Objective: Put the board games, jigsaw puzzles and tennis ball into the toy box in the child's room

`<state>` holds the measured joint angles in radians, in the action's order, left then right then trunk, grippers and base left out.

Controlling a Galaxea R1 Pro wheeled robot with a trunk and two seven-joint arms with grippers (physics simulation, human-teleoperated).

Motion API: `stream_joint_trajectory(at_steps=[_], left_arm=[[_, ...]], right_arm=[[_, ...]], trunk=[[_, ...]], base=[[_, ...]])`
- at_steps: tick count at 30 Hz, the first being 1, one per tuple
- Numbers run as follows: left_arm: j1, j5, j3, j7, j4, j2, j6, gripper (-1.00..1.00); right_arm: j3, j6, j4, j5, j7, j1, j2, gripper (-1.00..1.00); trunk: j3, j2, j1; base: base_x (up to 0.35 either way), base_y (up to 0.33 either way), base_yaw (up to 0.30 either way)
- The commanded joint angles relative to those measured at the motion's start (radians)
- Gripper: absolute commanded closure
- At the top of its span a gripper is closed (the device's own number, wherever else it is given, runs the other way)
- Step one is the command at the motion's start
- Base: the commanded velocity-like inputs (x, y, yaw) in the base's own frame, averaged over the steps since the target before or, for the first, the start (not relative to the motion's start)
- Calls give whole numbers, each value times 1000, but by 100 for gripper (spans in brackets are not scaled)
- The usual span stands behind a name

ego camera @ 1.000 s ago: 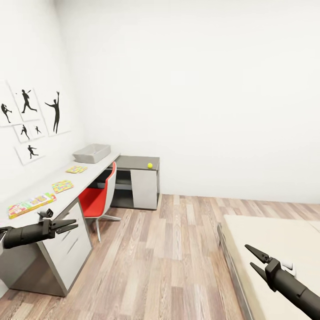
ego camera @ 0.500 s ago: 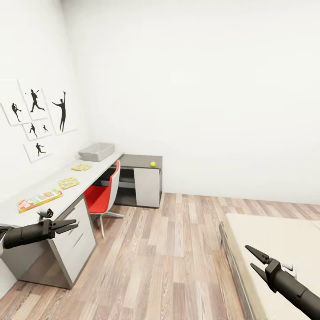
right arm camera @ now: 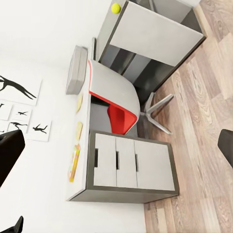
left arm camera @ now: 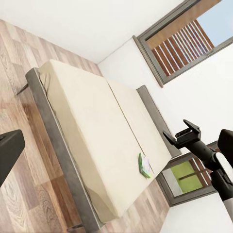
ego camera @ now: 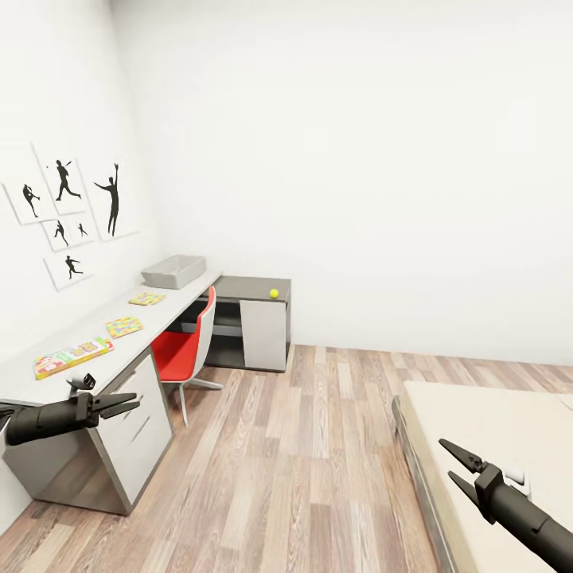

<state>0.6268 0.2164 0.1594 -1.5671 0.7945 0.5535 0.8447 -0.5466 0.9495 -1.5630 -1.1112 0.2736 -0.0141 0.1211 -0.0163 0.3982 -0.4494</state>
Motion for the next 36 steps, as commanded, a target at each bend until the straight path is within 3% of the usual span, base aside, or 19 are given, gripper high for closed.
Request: stream_joint_trajectory(at_steps=[1,13,36], left_arm=[[1,0,-1,-4,0,0,11,-100],[1,0,0,-4,0,0,11,-100],[1,0,0,-4,0,0,10,-100]], right_arm=[[-1,3,0,8,9,0,0,-100],[-1,3,0,8,10,1,0,-100],[-1,3,0,8,9,2,0,-100]], trunk=[[-2,2,-1],[0,2,-1],[18,2,-1]], base=[[-3,0,0],[-1,0,-33],[0,0,-204]])
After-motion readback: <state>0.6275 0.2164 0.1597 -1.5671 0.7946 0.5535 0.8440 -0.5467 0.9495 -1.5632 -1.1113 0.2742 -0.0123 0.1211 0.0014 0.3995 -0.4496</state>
